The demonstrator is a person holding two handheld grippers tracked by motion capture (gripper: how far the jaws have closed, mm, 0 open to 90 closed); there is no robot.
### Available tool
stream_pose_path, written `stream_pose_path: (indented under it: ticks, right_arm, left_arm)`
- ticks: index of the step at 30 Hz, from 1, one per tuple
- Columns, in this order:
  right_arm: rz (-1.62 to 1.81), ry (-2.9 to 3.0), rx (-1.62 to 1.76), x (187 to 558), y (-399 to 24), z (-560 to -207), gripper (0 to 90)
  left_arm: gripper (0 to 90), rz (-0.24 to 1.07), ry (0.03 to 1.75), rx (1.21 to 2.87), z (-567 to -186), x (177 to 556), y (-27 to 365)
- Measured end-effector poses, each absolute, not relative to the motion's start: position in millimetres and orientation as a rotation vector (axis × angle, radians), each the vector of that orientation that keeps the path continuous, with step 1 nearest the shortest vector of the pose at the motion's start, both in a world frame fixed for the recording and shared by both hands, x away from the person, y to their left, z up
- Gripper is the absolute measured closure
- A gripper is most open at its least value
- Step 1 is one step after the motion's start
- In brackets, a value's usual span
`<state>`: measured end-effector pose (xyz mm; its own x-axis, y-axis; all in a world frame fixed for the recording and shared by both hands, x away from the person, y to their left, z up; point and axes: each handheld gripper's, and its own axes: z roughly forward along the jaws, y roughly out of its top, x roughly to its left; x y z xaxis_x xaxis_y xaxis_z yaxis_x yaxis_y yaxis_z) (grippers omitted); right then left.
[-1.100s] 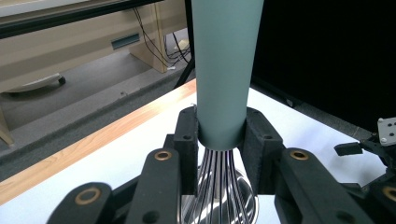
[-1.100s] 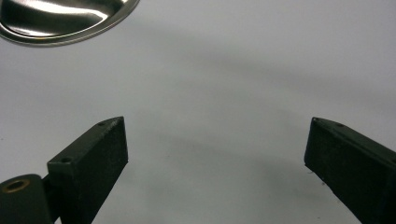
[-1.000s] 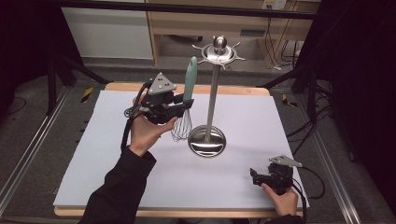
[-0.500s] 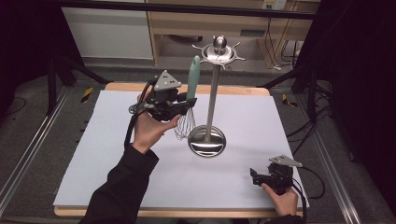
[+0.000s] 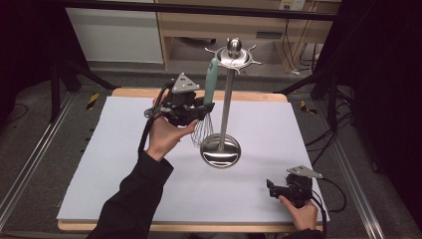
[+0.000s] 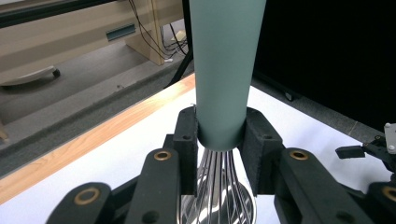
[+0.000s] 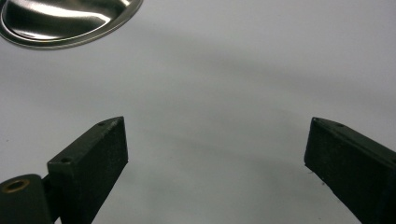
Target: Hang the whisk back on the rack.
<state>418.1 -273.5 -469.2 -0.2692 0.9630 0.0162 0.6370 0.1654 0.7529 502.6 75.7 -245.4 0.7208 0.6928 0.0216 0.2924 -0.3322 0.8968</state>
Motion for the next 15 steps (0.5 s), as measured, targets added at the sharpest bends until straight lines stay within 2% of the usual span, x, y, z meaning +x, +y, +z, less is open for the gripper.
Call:
stream_pose_path:
  ticks: [8, 15]
  right_arm:
    - [0.916, 1.978, 1.512, 418, -273, -469, 6.7]
    - [0.911, 1.976, 1.512, 418, -273, -469, 6.7]
  left_arm:
    - [68.9, 0.482, 0.757, 1.897, -254, 508, 71]
    - [68.8, 0.524, 0.738, 1.839, -262, 509, 70]
